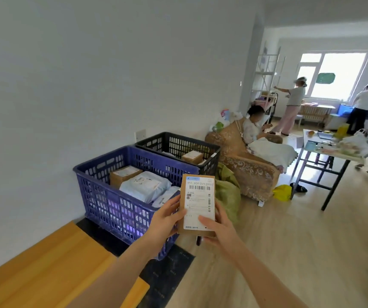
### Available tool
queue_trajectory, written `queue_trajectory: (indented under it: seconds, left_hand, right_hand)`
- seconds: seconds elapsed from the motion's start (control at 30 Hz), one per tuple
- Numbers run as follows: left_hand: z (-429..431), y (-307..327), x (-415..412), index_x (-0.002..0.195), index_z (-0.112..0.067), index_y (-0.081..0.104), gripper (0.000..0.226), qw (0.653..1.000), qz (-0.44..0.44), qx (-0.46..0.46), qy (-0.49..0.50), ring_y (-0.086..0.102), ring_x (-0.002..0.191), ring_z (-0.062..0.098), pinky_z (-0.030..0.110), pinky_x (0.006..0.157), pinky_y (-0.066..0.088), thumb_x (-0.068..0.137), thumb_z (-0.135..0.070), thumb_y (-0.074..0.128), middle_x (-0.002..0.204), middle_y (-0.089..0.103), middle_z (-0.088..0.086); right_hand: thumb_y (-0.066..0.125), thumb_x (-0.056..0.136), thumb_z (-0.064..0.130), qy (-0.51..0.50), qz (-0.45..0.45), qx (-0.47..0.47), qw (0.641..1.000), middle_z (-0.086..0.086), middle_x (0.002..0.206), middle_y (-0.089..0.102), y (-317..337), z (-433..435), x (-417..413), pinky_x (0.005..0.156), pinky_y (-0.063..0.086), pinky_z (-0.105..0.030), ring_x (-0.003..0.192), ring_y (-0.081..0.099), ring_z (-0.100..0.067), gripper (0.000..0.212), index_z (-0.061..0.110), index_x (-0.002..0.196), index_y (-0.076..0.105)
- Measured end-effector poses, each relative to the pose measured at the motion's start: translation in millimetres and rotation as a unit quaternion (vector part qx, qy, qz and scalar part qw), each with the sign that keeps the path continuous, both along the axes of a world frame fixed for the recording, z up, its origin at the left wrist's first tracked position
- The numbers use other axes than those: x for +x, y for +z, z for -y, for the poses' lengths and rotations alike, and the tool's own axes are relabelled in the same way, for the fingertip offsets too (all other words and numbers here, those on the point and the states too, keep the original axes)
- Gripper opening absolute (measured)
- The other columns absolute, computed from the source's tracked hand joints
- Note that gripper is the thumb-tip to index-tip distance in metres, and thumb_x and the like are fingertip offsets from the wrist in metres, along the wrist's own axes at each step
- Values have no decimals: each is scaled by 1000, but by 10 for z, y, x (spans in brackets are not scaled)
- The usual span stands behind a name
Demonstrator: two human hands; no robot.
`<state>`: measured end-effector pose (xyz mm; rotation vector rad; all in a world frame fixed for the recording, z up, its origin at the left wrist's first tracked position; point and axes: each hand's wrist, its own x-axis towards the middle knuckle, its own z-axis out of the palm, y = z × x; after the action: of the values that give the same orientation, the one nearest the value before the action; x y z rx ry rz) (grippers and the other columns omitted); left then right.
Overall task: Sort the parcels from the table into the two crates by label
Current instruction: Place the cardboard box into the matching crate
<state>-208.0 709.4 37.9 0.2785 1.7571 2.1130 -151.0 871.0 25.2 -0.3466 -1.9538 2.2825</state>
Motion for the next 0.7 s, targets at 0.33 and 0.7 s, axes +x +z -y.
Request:
queue_trajectory:
  seconds: [0.33,0.7]
  left_hand:
    - [-1078,58,-1452,134,-24,49,44,999,-21,9,-36,64,110,22,46,88,56,93,-7,58,126,64,-1]
    - [-2068,225,-2653,129,-28,51,44,999,-41,20,6,64,110,22,45,89,55,92,-5,60,123,65,-1]
  right_hand:
    - [68,87,10,-56,-11,20,998,-1,131,58,142,-943,-1300,58,54,-20,106,63,-19,69,30,143,34]
    - [69,87,13,-8,-33,31,999,7,124,59,225,-2003,-2670,66,55,-25,103,64,-16,70,32,143,32]
